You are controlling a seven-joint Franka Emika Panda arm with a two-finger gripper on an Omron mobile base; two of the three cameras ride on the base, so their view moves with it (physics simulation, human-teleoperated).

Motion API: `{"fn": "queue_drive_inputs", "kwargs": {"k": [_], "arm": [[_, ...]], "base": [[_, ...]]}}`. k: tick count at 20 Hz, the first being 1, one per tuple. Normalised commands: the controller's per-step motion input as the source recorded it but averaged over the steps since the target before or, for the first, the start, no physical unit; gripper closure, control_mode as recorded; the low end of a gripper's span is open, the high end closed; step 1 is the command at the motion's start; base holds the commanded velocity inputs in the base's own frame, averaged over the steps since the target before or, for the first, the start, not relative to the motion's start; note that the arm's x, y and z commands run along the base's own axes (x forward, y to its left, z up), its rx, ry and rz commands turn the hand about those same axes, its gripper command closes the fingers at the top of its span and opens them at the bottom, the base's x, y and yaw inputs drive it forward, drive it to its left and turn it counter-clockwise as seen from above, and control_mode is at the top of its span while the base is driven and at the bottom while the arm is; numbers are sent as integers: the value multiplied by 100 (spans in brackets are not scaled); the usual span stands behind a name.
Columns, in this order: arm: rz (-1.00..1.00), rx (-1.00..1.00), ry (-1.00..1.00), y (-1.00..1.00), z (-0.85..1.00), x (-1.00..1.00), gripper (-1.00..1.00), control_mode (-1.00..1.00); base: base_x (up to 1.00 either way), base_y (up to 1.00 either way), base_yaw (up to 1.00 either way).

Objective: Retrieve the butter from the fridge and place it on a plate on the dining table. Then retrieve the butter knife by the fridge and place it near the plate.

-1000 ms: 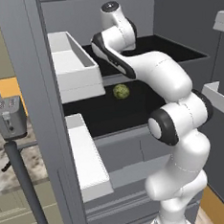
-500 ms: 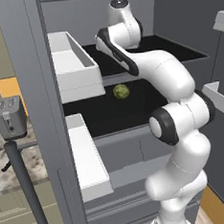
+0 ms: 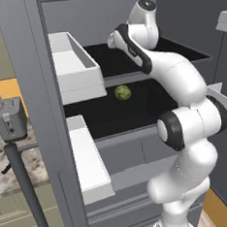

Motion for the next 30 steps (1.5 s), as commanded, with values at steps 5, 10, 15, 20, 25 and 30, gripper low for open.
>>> {"fn": "queue_drive_inputs", "kwargs": {"k": [5, 10, 15, 20, 25, 30], "arm": [[3, 0, -8, 0, 5, -46, 100, -100], [0, 1, -10, 0, 0, -89, 100, -100], [-2, 1, -6, 0, 3, -100, 100, -100], [-8, 0, 1, -2, 1, -100, 100, -100], [-11, -3, 14, -9, -9, -100, 100, -100], [-9, 0, 4, -5, -14, -100, 100, -100]], "base": [[0, 0, 0], [0, 0, 0], [0, 0, 0], [0, 0, 0], [0, 0, 0], [0, 0, 0]]}}
